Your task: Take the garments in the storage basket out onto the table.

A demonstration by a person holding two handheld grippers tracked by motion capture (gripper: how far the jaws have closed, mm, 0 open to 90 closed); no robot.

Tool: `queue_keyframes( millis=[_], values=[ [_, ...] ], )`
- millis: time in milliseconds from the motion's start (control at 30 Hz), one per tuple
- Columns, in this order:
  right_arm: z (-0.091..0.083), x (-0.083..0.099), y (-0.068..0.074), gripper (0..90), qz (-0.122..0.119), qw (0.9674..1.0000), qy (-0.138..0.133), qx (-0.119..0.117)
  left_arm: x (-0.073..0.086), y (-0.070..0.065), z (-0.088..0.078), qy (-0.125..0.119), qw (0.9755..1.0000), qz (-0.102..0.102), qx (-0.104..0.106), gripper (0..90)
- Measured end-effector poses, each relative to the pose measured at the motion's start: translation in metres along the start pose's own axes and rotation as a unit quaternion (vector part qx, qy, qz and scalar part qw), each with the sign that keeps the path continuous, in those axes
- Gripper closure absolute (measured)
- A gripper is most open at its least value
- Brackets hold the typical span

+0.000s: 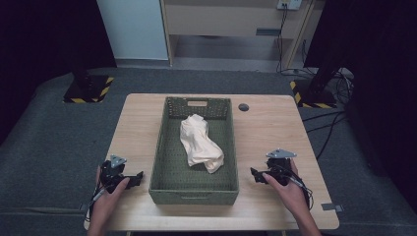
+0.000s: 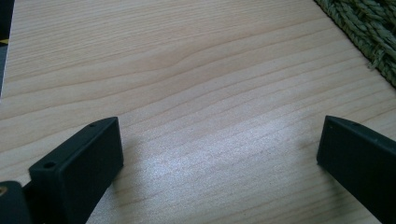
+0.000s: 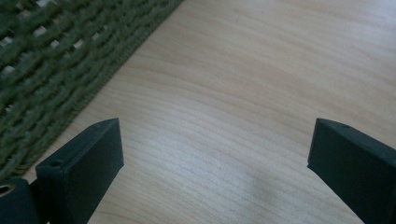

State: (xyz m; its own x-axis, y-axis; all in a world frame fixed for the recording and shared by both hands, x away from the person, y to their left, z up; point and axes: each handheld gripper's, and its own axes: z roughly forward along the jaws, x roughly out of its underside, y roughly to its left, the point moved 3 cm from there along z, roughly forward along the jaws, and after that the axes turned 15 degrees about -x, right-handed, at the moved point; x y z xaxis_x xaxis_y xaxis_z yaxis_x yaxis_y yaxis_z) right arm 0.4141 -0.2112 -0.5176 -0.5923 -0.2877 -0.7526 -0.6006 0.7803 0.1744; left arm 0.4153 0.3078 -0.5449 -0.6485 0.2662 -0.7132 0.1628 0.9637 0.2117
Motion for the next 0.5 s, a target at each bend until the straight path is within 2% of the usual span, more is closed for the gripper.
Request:
queue_keyframes(
  millis=[500],
  values=[
    [-0.029,-0.032,0.017,4.0,-0.024,0.9996,-0.015,-0.009,0.0,0.0,0.0,0.0,1.0,0.0,0.0,0.0]
  ],
)
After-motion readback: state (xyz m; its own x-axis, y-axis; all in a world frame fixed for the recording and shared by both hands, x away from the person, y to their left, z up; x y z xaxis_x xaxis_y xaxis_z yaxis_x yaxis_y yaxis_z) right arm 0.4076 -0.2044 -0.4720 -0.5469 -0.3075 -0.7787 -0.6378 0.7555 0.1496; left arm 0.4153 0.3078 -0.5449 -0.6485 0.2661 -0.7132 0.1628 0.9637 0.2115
